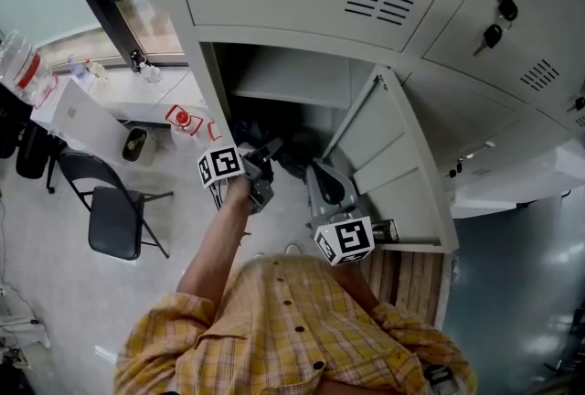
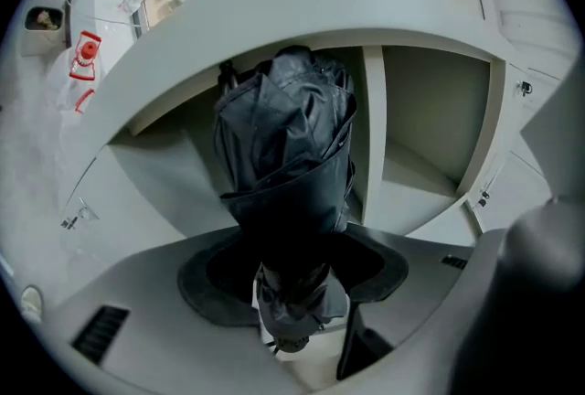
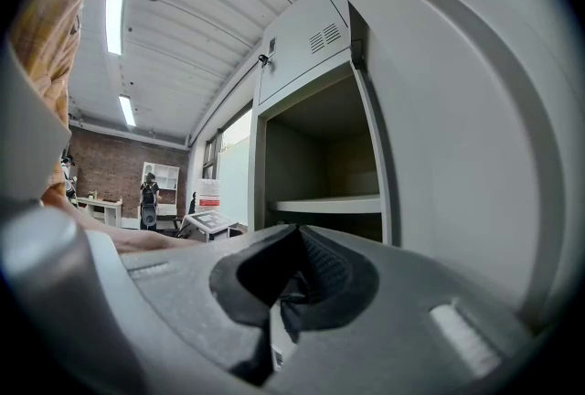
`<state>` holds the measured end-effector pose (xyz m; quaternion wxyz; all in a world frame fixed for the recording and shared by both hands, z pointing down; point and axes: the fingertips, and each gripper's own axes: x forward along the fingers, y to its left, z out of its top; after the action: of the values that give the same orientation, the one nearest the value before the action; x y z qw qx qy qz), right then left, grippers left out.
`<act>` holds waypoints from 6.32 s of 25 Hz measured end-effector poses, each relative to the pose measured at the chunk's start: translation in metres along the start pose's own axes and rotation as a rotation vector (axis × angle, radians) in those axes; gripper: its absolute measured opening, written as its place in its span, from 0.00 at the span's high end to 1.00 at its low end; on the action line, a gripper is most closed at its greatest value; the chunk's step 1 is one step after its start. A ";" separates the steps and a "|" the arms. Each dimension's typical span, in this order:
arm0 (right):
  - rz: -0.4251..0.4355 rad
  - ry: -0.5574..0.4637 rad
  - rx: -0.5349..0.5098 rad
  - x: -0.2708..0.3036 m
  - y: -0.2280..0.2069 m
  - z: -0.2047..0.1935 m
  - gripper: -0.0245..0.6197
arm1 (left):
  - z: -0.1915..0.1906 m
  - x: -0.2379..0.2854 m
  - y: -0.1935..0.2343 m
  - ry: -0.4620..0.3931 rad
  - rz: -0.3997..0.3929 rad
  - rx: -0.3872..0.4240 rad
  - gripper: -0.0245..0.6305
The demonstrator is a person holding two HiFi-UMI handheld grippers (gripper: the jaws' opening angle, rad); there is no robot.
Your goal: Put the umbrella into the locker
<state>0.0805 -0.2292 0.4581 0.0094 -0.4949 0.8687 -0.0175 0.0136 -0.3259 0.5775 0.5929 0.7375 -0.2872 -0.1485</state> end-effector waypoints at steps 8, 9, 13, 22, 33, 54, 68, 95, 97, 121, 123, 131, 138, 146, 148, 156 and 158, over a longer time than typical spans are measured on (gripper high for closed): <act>0.005 0.005 -0.002 0.000 0.002 -0.002 0.97 | 0.016 0.018 0.003 -0.059 0.008 -0.048 0.61; 0.004 0.004 -0.002 0.000 0.001 -0.002 0.97 | 0.017 0.019 0.003 -0.061 0.008 -0.054 0.62; 0.001 0.004 -0.005 0.000 0.000 -0.002 0.97 | 0.017 0.020 0.004 -0.055 0.018 -0.060 0.62; 0.011 0.010 -0.005 0.003 0.002 -0.006 0.97 | 0.018 0.025 0.009 -0.027 0.073 -0.015 0.62; 0.017 0.012 0.003 0.004 0.002 -0.007 0.97 | 0.017 0.030 0.002 0.068 0.091 0.058 0.62; 0.028 0.041 -0.010 -0.001 0.008 -0.016 0.97 | 0.031 0.025 0.007 -0.255 0.114 -0.114 0.62; 0.038 0.052 0.002 -0.002 0.008 -0.021 0.97 | 0.048 0.023 -0.011 -0.387 0.202 0.071 0.62; 0.048 0.048 0.000 -0.005 0.010 -0.017 0.97 | 0.050 0.048 -0.016 -0.340 0.182 0.076 0.63; 0.038 0.042 -0.002 -0.006 0.006 -0.014 0.97 | 0.055 0.049 -0.009 -0.335 0.172 0.046 0.63; 0.044 0.054 -0.017 -0.001 0.006 -0.016 0.97 | 0.084 0.053 -0.022 -0.420 0.002 -0.028 0.66; 0.041 0.053 -0.017 -0.002 0.006 -0.016 0.97 | 0.086 0.055 -0.034 -0.403 -0.017 -0.007 0.68; 0.041 0.049 -0.022 -0.005 0.008 -0.014 0.97 | 0.073 0.051 -0.027 -0.391 -0.032 -0.058 0.77; 0.041 0.052 -0.027 -0.006 0.010 -0.013 0.97 | 0.071 0.044 -0.031 -0.387 -0.041 -0.047 0.89; 0.040 0.053 -0.027 -0.006 0.015 -0.013 0.97 | 0.063 0.036 -0.031 -0.357 -0.045 -0.031 0.96; 0.036 0.053 -0.027 -0.006 0.016 -0.012 0.97 | 0.061 0.034 -0.033 -0.355 -0.049 -0.027 0.96; 0.001 0.059 -0.034 -0.006 0.015 -0.012 0.97 | 0.056 0.024 -0.050 -0.347 -0.077 -0.011 0.96; -0.004 0.058 -0.035 -0.006 0.015 -0.012 0.97 | 0.054 0.022 -0.053 -0.339 -0.079 -0.002 0.96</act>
<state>0.0702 -0.2156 0.4693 -0.0247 -0.4960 0.8678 -0.0166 0.0138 -0.3750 0.5159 0.5305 0.7119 -0.3538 -0.2943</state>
